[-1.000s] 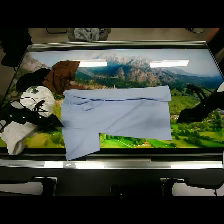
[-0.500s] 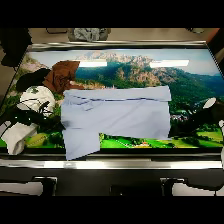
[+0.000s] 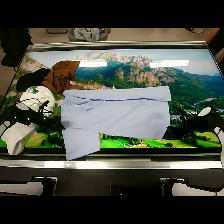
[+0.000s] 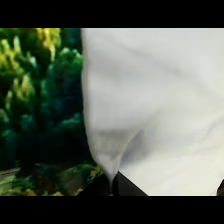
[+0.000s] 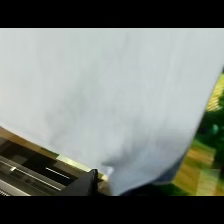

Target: Fold the shirts.

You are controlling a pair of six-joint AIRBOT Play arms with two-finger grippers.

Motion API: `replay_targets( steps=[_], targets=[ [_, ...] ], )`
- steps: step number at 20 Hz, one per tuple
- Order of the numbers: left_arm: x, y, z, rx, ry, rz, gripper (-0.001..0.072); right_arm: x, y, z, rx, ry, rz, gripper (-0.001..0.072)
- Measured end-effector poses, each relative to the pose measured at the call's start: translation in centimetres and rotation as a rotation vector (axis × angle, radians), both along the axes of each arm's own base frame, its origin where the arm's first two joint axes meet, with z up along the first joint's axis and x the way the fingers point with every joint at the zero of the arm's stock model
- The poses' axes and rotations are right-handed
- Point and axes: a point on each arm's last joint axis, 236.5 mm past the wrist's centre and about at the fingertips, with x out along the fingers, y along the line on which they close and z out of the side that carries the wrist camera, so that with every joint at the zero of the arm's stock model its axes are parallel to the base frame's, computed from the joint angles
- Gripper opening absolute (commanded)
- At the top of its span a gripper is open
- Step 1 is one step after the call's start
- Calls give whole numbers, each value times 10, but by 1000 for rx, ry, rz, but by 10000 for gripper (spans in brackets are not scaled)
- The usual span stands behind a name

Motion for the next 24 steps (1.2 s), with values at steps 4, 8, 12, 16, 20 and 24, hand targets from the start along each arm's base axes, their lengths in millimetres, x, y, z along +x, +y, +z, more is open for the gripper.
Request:
replay_targets(
  steps=[4, 8, 12, 16, 20, 24],
  targets=[
    [-3, -2, 1, -8, 7, -10, 30, 4, -1, -4, -12, -1, -39, 51],
    [0, -1, 8, -10, -7, -25, 27, 14, -5, -1, -32, -42, -48, 49],
    [55, 12, 89, 60, -274, -33, 26, 78, -35, 70, -162, -352, 24, 48],
    [114, 28, 313, 205, -870, 63, 27, 140, -72, 307, -490, -974, 90, 48],
    [38, 20, 566, 330, -1521, 197, 26, 53, -66, 560, -918, -1530, 61, 48],
    [-84, -3, 677, 348, -1865, 285, 26, -59, -37, 658, -1138, -1774, 5, 49]
  ],
)
